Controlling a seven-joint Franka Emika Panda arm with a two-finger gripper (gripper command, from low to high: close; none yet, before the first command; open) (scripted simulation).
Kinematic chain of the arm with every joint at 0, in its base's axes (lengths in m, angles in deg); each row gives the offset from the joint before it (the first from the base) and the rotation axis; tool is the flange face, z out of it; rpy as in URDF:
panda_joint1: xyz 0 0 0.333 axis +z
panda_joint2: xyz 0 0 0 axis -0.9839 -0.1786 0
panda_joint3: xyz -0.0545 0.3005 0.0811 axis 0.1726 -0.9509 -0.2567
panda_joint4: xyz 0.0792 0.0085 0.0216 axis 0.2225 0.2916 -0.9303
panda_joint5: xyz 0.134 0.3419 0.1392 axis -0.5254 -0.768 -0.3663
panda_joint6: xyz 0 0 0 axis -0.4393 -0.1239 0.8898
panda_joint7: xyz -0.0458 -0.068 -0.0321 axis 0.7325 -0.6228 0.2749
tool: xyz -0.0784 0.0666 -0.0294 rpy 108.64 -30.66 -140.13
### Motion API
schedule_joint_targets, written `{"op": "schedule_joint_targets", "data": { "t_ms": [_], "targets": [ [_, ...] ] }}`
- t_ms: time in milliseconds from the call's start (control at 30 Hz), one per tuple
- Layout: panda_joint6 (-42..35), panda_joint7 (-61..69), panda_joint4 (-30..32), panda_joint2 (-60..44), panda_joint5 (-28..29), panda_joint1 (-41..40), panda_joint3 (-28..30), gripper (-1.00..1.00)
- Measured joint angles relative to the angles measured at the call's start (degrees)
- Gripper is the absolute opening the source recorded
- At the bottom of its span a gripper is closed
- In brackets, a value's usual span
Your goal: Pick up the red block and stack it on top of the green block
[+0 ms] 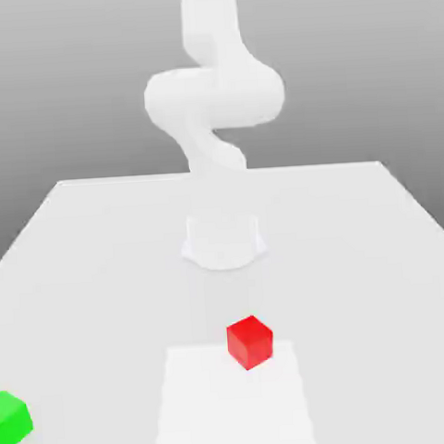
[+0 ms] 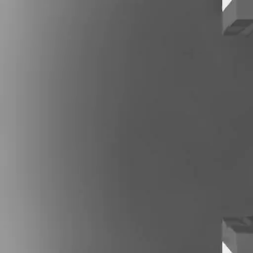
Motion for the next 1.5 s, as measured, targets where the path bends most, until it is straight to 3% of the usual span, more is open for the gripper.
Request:
{"op": "schedule_joint_targets", "data": {
  "t_ms": [533, 767, 800, 1033, 1300, 1500],
  "targets": [
    [23.4, 21.0, 29.8, -29.5, 1.5, 7.4, 3.8, 0.00],
    [39.7, 27.2, 31.3, -49.8, -2.7, 6.9, 1.6, 0.00],
    [41.3, 27.5, 31.0, -51.7, -3.0, 6.4, 1.0, -1.00],
    [41.6, 27.3, 31.0, -52.0, -2.8, 6.2, 0.8, -1.00],
    [28.7, 25.3, 32.9, -37.2, -0.1, 5.9, 1.5, -1.00],
    [22.3, 19.7, 22.4, -41.7, -4.0, -1.5, 6.5, -1.00]
  ]
}}
